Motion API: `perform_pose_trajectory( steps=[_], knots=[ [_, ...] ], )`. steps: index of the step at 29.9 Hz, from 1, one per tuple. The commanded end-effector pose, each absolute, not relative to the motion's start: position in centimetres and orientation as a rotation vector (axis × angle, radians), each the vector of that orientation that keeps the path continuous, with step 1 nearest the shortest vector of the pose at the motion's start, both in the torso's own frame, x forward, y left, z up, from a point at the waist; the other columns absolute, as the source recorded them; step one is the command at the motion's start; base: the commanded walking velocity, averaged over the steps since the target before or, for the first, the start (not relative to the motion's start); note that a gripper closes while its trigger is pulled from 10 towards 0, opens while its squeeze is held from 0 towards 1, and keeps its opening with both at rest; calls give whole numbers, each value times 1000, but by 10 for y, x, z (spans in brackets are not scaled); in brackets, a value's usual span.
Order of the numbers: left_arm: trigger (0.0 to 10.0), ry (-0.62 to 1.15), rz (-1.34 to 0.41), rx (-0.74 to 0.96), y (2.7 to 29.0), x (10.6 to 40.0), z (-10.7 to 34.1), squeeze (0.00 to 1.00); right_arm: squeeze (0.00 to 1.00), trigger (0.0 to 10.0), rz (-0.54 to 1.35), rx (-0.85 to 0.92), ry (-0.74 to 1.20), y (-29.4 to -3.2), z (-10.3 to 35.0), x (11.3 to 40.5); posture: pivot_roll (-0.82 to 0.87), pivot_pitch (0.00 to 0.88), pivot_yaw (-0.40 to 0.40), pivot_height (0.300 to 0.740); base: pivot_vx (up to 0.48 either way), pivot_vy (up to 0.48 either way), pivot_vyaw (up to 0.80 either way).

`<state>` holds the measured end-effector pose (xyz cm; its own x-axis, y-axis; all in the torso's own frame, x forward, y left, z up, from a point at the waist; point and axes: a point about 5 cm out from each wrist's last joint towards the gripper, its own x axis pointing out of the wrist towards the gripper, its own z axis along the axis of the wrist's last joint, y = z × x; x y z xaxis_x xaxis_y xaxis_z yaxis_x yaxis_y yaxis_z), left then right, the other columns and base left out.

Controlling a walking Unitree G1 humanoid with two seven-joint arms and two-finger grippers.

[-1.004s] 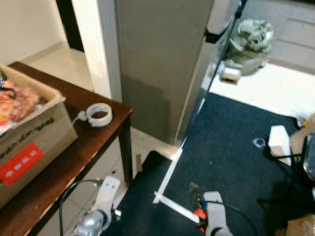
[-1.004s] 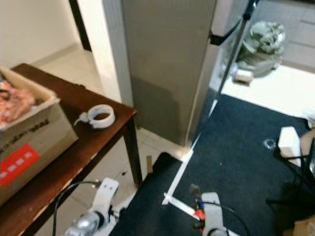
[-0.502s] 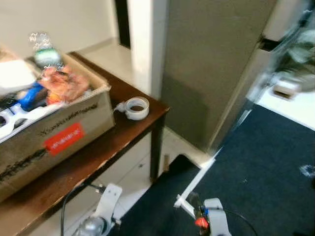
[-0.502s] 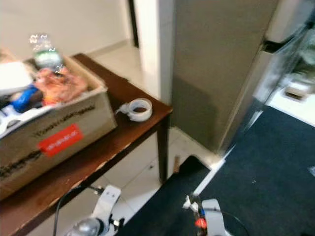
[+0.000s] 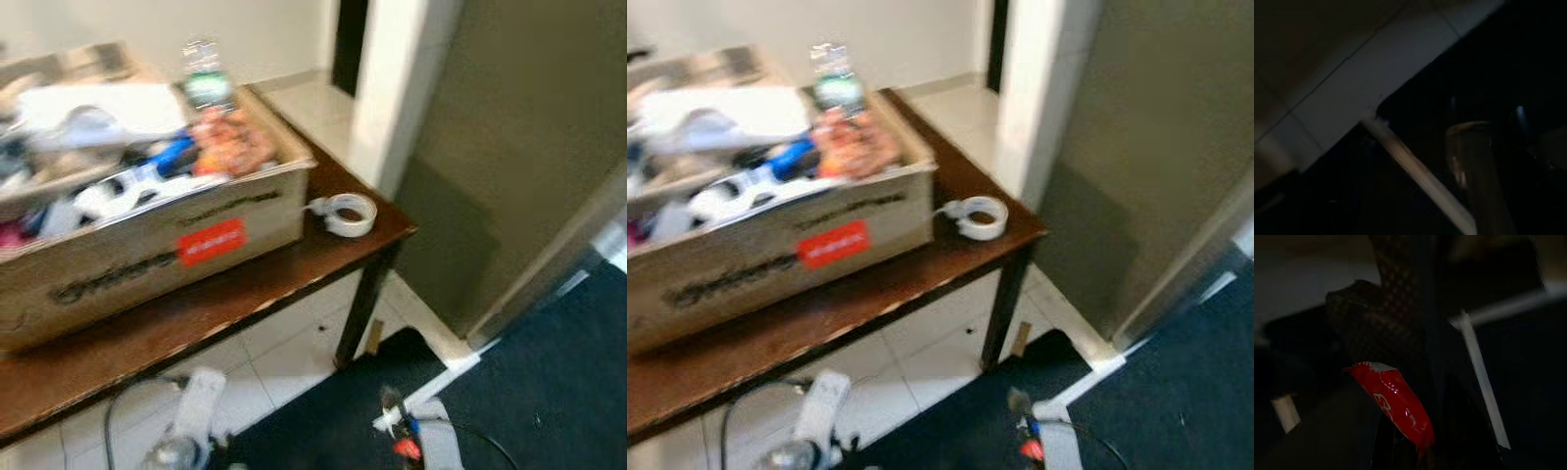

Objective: Picking trash to rubbish bin

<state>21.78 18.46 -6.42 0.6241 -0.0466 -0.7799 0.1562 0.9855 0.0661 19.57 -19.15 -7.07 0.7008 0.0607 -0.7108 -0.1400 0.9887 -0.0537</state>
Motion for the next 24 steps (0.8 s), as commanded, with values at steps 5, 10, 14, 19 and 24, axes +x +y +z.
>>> perform_pose_trajectory(
  steps=[5, 10, 14, 19, 24],
  knots=[
    [10000, 951, -93, 92, 185, 203, -73, 0, 0, 10000, 121, -121, 835, -194, -77, 184, 16, 173, -40, 740, 0, 0, 800],
    [10000, 958, -111, 81, 183, 201, -74, 0, 0, 10000, 128, -122, 832, -193, -77, 185, 15, 171, -42, 740, 0, 0, 800],
    [10000, 956, -110, 81, 182, 202, -74, 0, 0, 10000, 131, -123, 830, -192, -76, 186, 17, 168, -45, 740, 0, 0, 800],
    [10000, 946, -102, 81, 183, 203, -73, 0, 0, 10000, 123, -110, 826, -191, -75, 188, 21, 163, -48, 740, 0, 0, 800],
    [10000, 943, -104, 80, 183, 204, -72, 0, 0, 10000, 126, -110, 823, -190, -75, 189, 23, 161, -47, 740, 0, 0, 800]
  ],
)
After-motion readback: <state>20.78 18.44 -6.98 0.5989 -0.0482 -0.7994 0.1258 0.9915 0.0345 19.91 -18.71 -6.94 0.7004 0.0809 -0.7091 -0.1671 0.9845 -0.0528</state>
